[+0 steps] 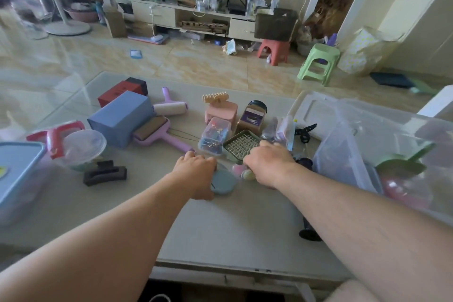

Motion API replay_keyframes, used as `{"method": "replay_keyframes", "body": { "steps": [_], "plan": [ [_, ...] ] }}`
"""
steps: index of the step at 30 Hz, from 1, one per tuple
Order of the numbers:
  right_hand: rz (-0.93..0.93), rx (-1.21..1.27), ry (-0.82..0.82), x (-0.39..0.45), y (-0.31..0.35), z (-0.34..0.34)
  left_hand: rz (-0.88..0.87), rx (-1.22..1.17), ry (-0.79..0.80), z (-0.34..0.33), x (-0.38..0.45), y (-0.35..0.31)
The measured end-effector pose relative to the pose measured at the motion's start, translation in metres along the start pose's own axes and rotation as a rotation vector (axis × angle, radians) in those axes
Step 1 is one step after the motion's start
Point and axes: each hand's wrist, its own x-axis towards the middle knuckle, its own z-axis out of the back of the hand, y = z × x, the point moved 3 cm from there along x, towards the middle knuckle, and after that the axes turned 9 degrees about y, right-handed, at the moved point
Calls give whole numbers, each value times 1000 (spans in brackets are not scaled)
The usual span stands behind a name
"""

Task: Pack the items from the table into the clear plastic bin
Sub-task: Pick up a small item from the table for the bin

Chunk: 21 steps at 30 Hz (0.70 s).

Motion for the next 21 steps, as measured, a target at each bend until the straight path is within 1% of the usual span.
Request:
{"method": "replay_keyframes", "body": {
  "steps": [2, 5, 9, 12, 14, 17, 19, 21],
  "plan": [
    [44, 73, -32, -7, 5, 13, 23, -74, 26, -1, -7, 9],
    [4, 201, 10, -20, 1, 19, 54, -138, 46, -3, -22, 22],
    [-85, 237, 115, -27, -4, -8, 75, -194, 50, -9, -38, 29],
    [-50, 257, 100, -22, 2, -26, 54, -258, 47, -11, -45, 26],
    [8, 214, 48, -18, 7, -33, 20, -282, 69, -12, -48, 20],
    [112, 98, -88, -17, 16, -33, 11, -305, 89, -10, -51, 14],
    [194, 138, -190, -19, 23, -24, 32, -333, 76, -1, -52, 13],
    [265, 244, -349, -26, 27, 0, 60, -353, 22, 13, -54, 13]
  ]
}}
